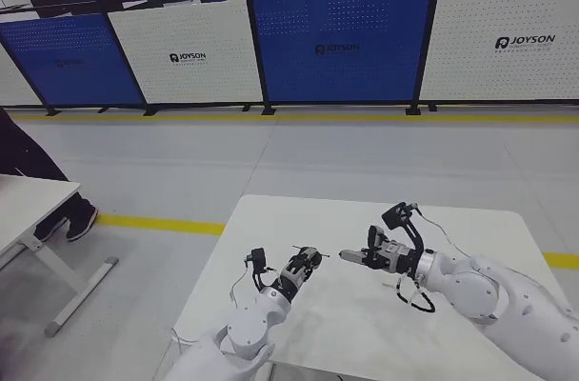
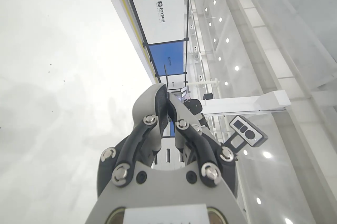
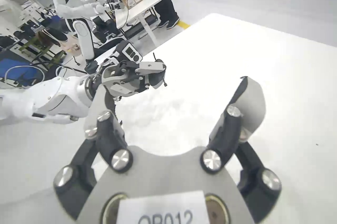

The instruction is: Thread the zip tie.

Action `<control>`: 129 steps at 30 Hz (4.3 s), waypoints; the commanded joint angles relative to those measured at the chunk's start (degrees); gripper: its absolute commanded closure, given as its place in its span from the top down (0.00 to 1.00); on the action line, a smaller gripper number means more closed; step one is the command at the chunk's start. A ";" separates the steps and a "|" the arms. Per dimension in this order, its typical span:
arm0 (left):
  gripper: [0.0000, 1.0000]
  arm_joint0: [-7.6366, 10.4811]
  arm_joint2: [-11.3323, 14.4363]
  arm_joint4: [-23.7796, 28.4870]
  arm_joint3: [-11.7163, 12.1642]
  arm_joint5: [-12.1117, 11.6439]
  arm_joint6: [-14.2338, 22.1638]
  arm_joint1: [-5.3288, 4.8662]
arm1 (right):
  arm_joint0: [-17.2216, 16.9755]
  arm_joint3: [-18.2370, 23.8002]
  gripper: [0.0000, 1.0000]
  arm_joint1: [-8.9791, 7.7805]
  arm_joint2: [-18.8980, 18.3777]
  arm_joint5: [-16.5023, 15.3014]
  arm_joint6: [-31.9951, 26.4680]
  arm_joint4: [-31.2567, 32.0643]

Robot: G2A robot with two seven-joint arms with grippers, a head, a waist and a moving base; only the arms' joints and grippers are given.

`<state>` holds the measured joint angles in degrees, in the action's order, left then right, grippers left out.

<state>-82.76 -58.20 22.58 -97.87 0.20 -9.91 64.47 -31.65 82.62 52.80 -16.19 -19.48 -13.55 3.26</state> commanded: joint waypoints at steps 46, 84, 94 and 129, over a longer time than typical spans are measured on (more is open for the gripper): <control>0.00 -2.85 -0.87 -3.81 -1.95 -1.47 0.65 1.19 | -6.86 -23.04 1.00 11.94 -11.33 8.17 -39.74 -47.00; 0.00 -2.91 -0.36 -5.57 -0.74 -2.62 -0.48 2.38 | -8.21 -21.32 1.00 14.76 -13.33 12.90 -36.64 -43.28; 0.00 -2.94 -0.90 -4.81 -0.53 -2.17 0.50 2.87 | -10.38 -19.76 0.55 14.49 -16.79 14.05 -37.14 -41.20; 1.00 -4.20 -1.99 -6.47 -1.34 -1.96 0.62 4.15 | -12.19 -20.90 0.00 17.01 -21.94 17.12 -40.87 -36.53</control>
<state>-86.96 -60.20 16.05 -99.20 -1.76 -9.28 68.62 -43.79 61.70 69.77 -38.01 -2.41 -54.37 -33.37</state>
